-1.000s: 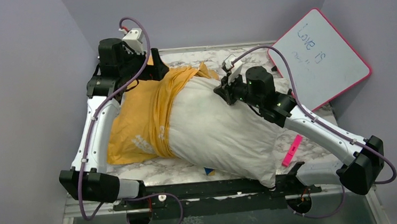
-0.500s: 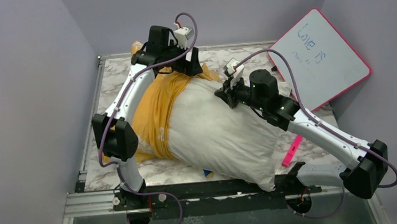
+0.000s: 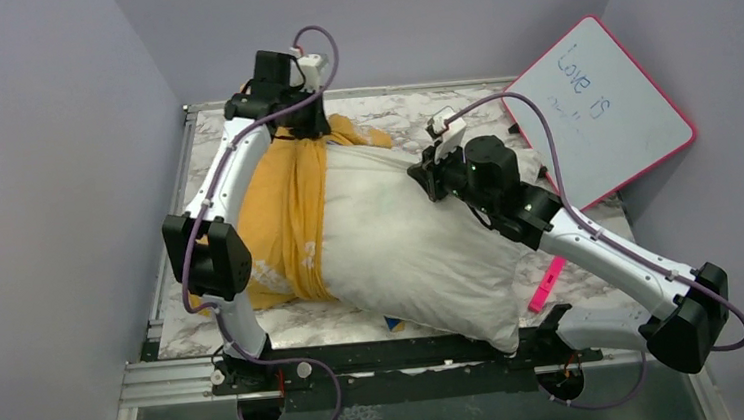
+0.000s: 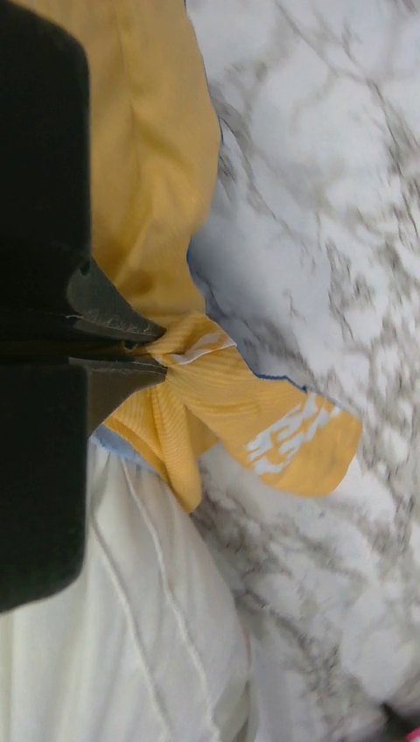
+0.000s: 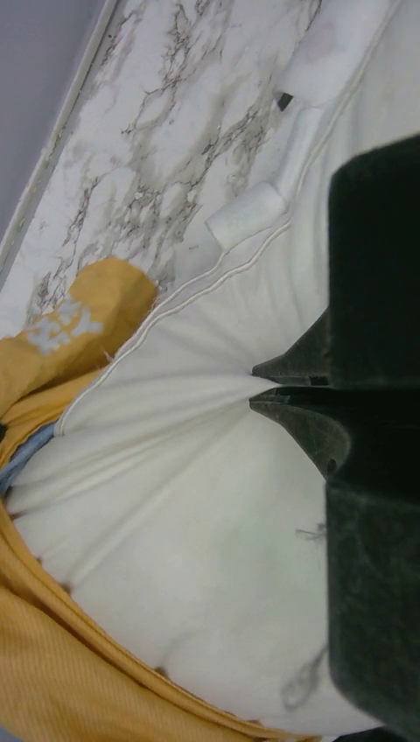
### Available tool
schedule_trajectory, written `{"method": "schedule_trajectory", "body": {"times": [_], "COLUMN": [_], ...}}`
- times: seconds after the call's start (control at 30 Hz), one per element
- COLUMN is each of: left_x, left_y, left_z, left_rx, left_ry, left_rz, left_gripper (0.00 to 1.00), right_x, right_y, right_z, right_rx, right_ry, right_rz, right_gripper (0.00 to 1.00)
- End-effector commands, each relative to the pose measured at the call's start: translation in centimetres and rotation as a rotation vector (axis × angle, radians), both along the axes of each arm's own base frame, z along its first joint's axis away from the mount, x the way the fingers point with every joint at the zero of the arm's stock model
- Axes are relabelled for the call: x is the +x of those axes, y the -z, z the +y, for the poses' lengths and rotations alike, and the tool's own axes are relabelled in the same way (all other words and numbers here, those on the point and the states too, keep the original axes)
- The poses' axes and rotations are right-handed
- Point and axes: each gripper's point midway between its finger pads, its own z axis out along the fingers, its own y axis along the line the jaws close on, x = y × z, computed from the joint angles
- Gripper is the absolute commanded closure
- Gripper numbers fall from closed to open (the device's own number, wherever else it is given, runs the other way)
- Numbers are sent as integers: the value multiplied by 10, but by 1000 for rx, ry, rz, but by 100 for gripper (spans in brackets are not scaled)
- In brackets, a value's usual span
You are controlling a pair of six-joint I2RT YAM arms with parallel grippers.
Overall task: Remove the pillowcase from the pillow
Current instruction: Remove the pillow from the pillowcase.
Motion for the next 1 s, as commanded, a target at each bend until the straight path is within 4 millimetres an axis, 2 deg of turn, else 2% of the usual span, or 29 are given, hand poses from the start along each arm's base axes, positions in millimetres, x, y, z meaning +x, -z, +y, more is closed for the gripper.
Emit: {"method": "schedule_trajectory", "body": {"times": [0.0, 0.07, 0.1, 0.13, 0.2, 0.23, 0.27, 0.3, 0.33, 0.4, 0.43, 0.5, 0.53, 0.63, 0.7, 0.77, 0.83, 0.97], "left_x": [37, 37, 37, 36, 35, 34, 33, 31, 30, 25, 21, 12, 7, -10, -22, -37, -55, -95], "left_y": [-50, -48, -45, -40, -34, -34, -34, -35, -38, -47, -57, -72, -82, -106, -117, -120, -115, -89], "left_z": [188, 218, 225, 228, 213, 203, 193, 186, 182, 180, 180, 184, 186, 185, 178, 163, 146, 132], "left_rx": [139, 138, 140, 135, 73, 35, -6, -33, -53, -68, -72, -71, -74, -104, -140, -200, -250, -285], "left_ry": [-626, -683, -697, -705, -635, -594, -550, -525, -512, -512, -516, -548, -563, -582, -567, -514, -446, -424], "left_rz": [-137, -125, -115, -99, -70, -59, -49, -42, -42, -55, -76, -112, -136, -194, -213, -199, -170, -102], "left_gripper": [100, 100, 100, 100, 100, 91, 72, 60, 55, 37, 29, 7, 2, 1, 1, 1, 1, 1], "right_x": [14, 15, 16, 17, 21, 23, 24, 24, 24, 25, 24, 17, 9, -33, -52, -71, -89, -122], "right_y": [10, 14, 15, 16, 14, 15, 13, 10, 7, -1, -8, -22, -30, -47, -49, -49, -37, 24], "right_z": [-37, -35, -32, -31, -26, -23, -18, -13, -9, -4, -1, 8, 17, 45, 53, 58, 64, 81], "right_rx": [-38, -38, -39, -42, -44, -49, -47, -47, -55, -75, -89, -102, -99, -51, -8, 16, -36, -246], "right_ry": [220, 218, 214, 212, 212, 205, 192, 176, 161, 147, 125, 36, -51, -378, -495, -588, -664, -702], "right_rz": [35, 51, 60, 68, 82, 91, 101, 114, 134, 167, 171, 162, 147, 77, 33, -11, -53, -131], "right_gripper": [100, 100, 100, 100, 100, 100, 100, 100, 99, 94, 87, 59, 54, 32, 29, 24, 23, 23]}}
